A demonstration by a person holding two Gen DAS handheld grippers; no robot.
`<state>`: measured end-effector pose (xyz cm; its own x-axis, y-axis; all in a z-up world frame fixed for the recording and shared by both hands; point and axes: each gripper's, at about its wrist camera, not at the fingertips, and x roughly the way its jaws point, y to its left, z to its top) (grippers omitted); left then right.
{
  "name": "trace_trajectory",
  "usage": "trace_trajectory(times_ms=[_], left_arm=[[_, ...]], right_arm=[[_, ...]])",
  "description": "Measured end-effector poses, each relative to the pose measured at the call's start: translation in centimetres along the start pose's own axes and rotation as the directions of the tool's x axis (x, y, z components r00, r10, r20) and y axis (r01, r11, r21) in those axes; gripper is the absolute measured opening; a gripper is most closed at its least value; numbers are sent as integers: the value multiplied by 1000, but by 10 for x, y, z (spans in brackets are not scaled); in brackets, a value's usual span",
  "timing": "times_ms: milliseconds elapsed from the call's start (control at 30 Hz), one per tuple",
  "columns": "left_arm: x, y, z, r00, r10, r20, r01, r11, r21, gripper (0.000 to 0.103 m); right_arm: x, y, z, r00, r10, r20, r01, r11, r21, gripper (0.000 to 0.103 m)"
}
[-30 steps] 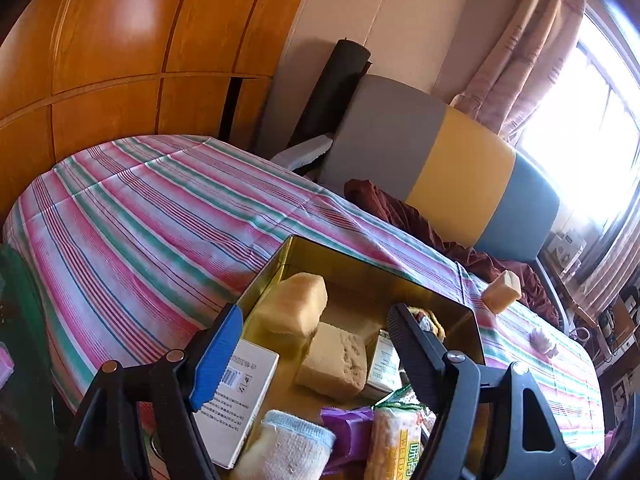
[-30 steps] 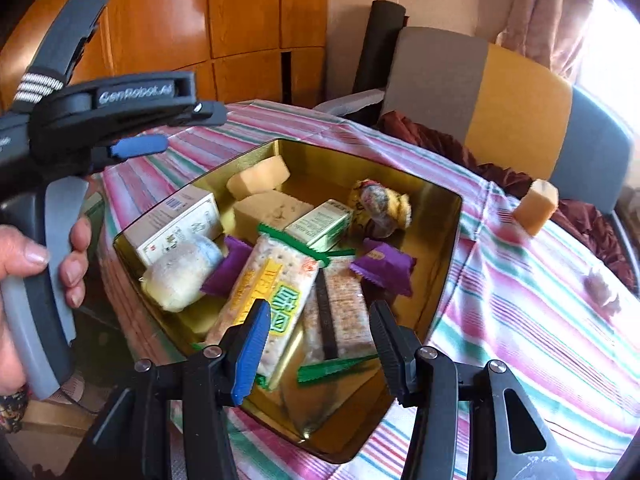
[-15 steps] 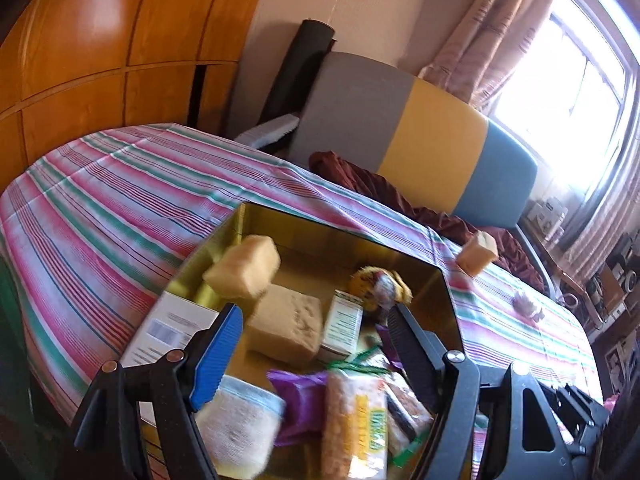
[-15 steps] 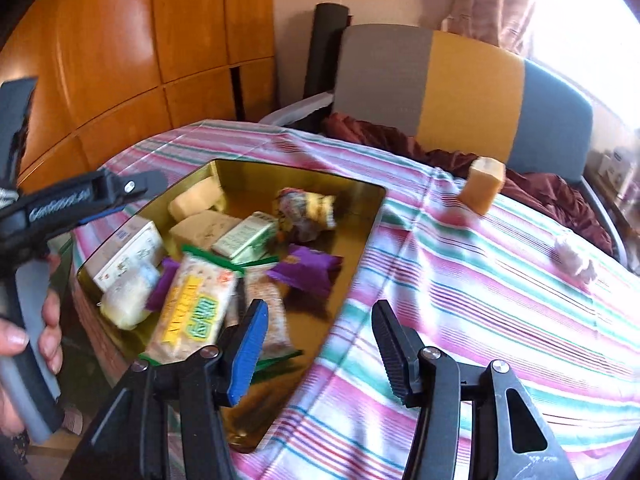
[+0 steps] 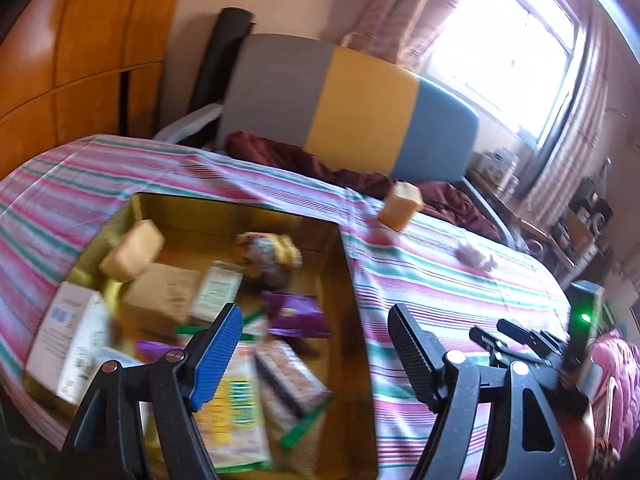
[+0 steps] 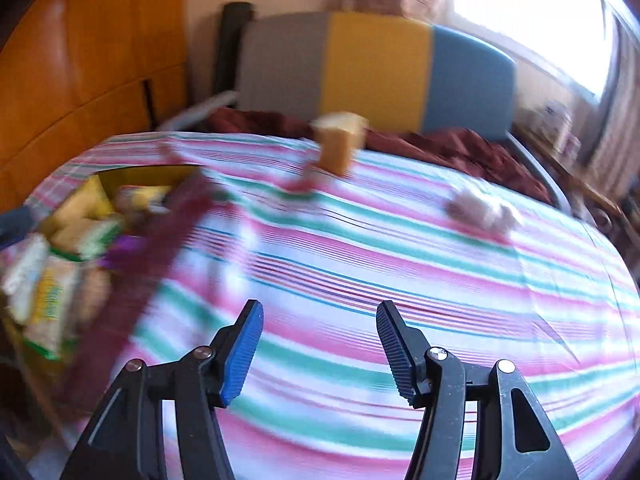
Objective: Organize objects
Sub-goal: 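Move both open tools back over the sheet toward the cotton bundles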
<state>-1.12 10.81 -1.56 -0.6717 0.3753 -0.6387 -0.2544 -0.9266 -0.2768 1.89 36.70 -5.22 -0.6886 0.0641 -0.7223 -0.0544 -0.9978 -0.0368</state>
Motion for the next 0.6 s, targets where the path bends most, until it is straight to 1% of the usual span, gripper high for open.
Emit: trace_trajectory(times_ms=[100,167,233,300,400,500,600], left_arm=[[10,-25,1,999,-33,-28,34,999,42,76],[15,-42,1,998,-52,-38,55,996,72,76],[22,-57,0,996,-69,-55,74,993,96,76],[29,-73,-3,994,-86,-72,94,988,119,76],[42,-96,-9,988,-103,-112,120,980,160,76],[50,-111,-15,983,-113,-143,139,973,185,76],[61,-124,-21,978,-113,-175,149,966,211,76]], right_arm=[[16,-47,-2,998,-51,-29,54,995,84,60],[25,-83,-2,995,-87,-42,93,984,154,60],[33,-115,2,993,-107,-39,113,969,217,60],[40,-147,10,989,-144,-30,147,954,262,60],[52,-182,25,988,-156,-17,154,941,302,60],[68,-212,48,988,-153,2,142,922,361,60],[90,-229,70,988,-156,0,145,914,380,60]])
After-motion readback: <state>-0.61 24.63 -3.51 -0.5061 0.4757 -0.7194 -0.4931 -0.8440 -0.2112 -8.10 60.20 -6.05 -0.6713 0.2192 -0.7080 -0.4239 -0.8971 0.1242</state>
